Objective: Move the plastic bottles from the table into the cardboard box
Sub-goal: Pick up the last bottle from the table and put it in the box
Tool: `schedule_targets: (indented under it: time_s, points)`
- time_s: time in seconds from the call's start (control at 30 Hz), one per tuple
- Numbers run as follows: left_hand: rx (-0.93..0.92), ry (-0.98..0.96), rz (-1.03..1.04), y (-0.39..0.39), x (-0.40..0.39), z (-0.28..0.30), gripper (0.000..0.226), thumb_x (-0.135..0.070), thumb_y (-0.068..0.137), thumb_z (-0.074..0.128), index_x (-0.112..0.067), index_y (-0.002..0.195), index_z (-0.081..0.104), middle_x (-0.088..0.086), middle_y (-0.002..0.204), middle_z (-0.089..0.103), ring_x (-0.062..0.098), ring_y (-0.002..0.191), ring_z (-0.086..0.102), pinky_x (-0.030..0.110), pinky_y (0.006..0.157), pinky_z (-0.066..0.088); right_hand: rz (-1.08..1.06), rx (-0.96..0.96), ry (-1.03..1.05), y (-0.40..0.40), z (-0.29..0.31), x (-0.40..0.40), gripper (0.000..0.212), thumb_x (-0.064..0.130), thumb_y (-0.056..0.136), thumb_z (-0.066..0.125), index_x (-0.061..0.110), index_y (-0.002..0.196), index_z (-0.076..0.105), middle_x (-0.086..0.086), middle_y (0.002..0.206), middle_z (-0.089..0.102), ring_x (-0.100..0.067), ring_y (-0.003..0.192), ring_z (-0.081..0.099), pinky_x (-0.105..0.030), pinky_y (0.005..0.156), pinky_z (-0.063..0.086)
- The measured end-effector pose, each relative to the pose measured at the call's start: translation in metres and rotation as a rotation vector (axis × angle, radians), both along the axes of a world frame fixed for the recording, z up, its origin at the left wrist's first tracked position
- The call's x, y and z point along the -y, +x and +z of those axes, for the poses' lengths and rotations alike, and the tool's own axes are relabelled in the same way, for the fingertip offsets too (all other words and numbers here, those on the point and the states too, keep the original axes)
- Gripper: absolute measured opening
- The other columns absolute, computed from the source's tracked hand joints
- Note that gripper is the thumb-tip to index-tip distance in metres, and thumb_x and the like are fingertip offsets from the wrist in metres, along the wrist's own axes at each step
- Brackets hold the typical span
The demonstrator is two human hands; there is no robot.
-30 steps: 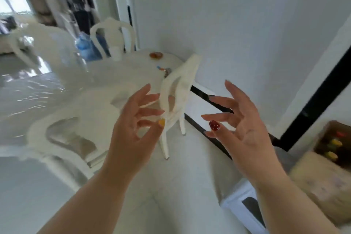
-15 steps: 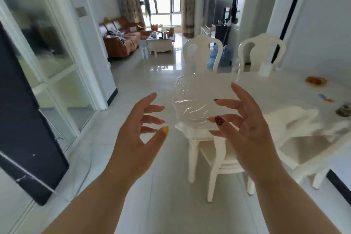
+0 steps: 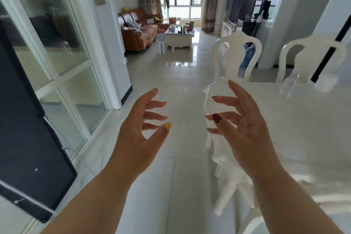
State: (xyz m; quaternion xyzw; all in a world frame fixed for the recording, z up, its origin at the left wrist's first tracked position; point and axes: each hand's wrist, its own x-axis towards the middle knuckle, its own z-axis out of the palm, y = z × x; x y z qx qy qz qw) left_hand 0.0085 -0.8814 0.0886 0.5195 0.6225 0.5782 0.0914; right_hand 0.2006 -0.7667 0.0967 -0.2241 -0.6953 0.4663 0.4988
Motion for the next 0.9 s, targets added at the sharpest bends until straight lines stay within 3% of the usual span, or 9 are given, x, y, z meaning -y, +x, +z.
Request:
schedule_targets:
  time_s: [0.27, 0.47, 0.73, 0.9]
  points:
    - [0.041, -0.011, 0.058, -0.134, -0.158, 0.002, 0.066, -0.015, 0.091, 0.070, -0.044, 0.144, 0.043, -0.023, 0.125, 0.064, 0.008, 0.110, 0.068, 0.016, 0.084, 0.054, 0.045, 0.041, -0.045, -0.134, 0.015, -0.170, 0.073, 0.047, 0.075, 0.070, 0.048, 0.142, 0.043, 0.011, 0.126, 0.063, -0.023, 0.101, 0.071, -0.048, 0.078, 0.062]
    - [0.056, 0.009, 0.033, -0.219, -0.264, -0.004, 0.063, -0.028, 0.087, 0.067, -0.043, 0.144, 0.044, -0.020, 0.126, 0.064, 0.009, 0.110, 0.068, 0.017, 0.085, 0.054, 0.041, 0.048, -0.059, -0.219, 0.006, -0.271, 0.070, 0.037, 0.076, 0.071, 0.047, 0.141, 0.046, 0.013, 0.123, 0.064, -0.023, 0.100, 0.071, -0.045, 0.076, 0.063]
    - [0.029, 0.007, -0.154, -0.337, -0.438, -0.007, 0.060, -0.038, 0.089, 0.068, -0.041, 0.144, 0.044, -0.023, 0.125, 0.063, 0.007, 0.109, 0.067, 0.016, 0.085, 0.053, -0.141, 0.044, -0.038, -0.327, -0.009, -0.401, 0.070, 0.046, 0.077, 0.070, 0.048, 0.142, 0.043, 0.012, 0.127, 0.062, -0.022, 0.102, 0.070, -0.052, 0.077, 0.061]
    - [-0.030, -0.015, -0.369, -0.349, -0.551, 0.006, 0.063, -0.035, 0.087, 0.072, -0.040, 0.143, 0.044, -0.024, 0.125, 0.063, 0.006, 0.108, 0.068, 0.017, 0.084, 0.054, -0.312, 0.001, -0.063, -0.333, -0.005, -0.468, 0.070, 0.047, 0.078, 0.071, 0.051, 0.142, 0.042, 0.012, 0.126, 0.062, -0.023, 0.102, 0.070, -0.049, 0.078, 0.061]
